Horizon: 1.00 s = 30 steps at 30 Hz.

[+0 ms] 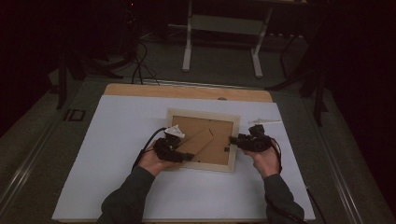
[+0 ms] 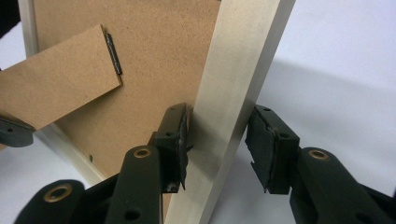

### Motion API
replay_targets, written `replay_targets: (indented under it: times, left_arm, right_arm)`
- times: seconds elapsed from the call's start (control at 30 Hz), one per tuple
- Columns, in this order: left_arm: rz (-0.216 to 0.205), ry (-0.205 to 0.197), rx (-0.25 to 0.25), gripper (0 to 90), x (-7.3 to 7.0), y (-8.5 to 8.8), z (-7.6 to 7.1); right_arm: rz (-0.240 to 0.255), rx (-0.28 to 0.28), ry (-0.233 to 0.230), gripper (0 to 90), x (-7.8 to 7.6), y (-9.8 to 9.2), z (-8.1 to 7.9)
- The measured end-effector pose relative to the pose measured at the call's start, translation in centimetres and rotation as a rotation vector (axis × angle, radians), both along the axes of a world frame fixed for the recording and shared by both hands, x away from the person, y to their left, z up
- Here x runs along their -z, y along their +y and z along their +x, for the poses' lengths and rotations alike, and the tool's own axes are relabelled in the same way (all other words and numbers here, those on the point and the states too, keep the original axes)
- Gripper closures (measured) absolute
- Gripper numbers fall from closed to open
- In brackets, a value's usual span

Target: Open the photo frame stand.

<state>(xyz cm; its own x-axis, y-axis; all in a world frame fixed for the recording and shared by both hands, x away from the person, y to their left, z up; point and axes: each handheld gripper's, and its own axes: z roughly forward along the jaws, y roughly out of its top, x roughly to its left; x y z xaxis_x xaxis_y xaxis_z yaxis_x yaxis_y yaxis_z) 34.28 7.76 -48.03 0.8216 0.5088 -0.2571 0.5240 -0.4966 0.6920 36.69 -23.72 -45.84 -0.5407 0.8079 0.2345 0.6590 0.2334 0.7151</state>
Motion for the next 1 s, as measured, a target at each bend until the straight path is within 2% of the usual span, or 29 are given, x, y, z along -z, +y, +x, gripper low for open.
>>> replay_targets:
  times: [0.17, 0.3, 0.4, 0.57, 0.9, 1.0]
  left_arm:
    - [0.019, -0.011, 0.004, 69.8, -0.1, -0.4, 0.1]
    - [0.037, -0.027, 0.01, 73.7, -0.1, -0.5, 0.1]
    - [0.042, -0.036, 0.008, 75.2, -0.2, -0.5, 0.1]
    - [0.049, -0.049, 0.013, 75.5, -0.3, -0.4, 0.1]
    - [0.06, -0.072, 0.023, 75.6, -0.3, -0.4, 0.1]
    - [0.065, -0.079, 0.029, 76.0, -0.4, -0.4, 0.0]
  right_arm:
    - [-0.03, 0.005, -0.047, 59.6, -0.7, 0.2, -0.4]
    - [-0.004, -0.001, -0.062, 61.6, -1.4, 0.1, -0.6]
    - [-0.009, -0.011, -0.077, 62.0, -1.8, 0.1, -0.7]
    - [0.01, -0.022, -0.082, 61.7, -1.8, 0.0, -0.6]
    - [0.035, -0.081, -0.078, 49.8, -1.5, 0.3, 0.2]
    - [0.038, -0.114, -0.079, 48.2, -1.3, 0.4, 0.5]
